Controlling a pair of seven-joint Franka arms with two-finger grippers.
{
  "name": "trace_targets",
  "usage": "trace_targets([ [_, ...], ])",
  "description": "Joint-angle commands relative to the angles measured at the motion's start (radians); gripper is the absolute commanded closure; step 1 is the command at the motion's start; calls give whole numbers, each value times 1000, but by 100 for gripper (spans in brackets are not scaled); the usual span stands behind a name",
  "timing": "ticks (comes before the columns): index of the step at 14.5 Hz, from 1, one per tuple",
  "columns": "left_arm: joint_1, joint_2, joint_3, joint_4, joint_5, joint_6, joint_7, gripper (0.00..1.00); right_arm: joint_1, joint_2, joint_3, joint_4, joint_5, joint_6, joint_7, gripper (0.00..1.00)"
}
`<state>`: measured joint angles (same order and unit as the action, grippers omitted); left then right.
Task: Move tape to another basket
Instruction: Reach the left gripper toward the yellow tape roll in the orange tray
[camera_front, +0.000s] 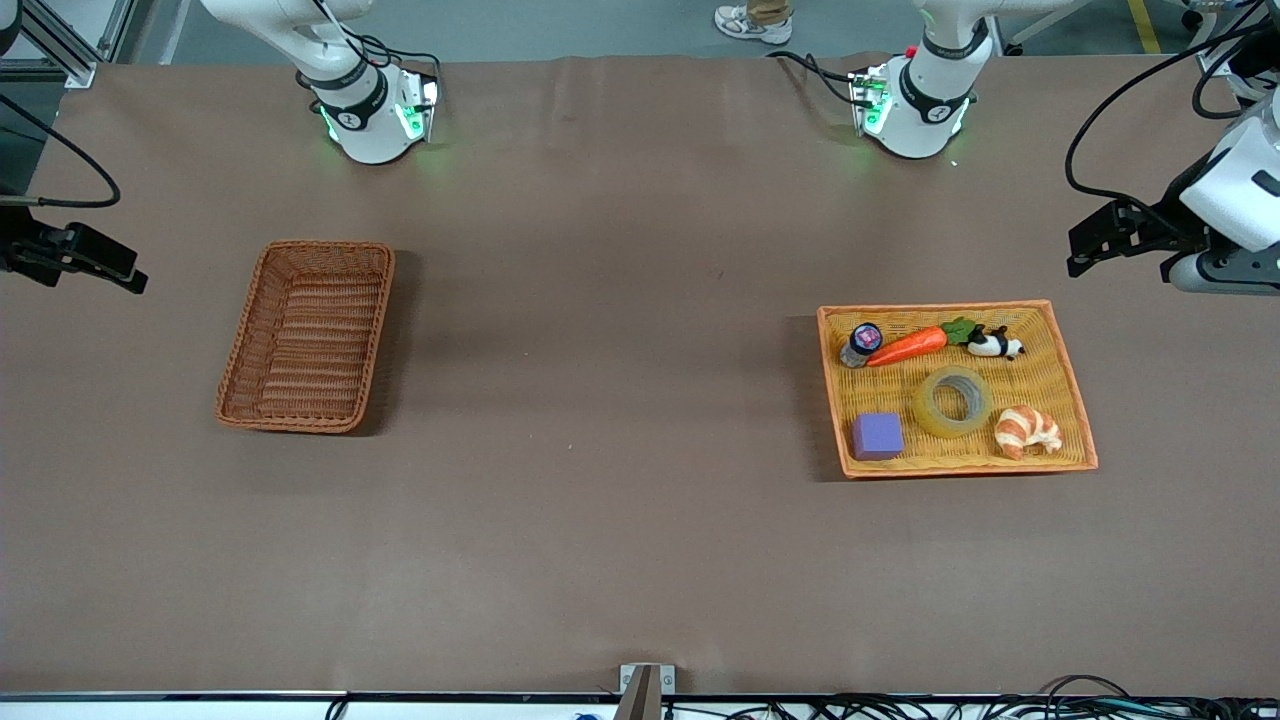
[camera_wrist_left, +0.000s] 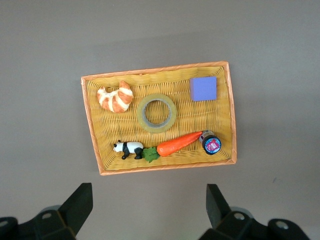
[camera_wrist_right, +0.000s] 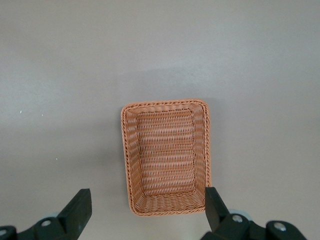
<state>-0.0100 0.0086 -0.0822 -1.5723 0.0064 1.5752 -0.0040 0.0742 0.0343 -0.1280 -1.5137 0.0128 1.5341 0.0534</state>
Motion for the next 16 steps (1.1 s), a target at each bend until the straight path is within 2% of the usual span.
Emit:
trace_targets([
  [1,-13,11,25,2,15,6,-8,0,12,-11,-10,-2,9,3,-4,0],
  [5,-10,53,45,-90,18,78,-17,0,9,-11,-10,-2,9,3,-4,0],
  [8,-2,56,61,-249,18,230,-11,0,10,-11,-8,-2,9,3,-3,0],
  [11,1,102,81,-394,18,449,-4,0,9,-11,-8,0,9,3,-4,0],
  [16,18,276,93,-429,18,617,-1,0,4,-11,-10,0,10,0,-4,0],
])
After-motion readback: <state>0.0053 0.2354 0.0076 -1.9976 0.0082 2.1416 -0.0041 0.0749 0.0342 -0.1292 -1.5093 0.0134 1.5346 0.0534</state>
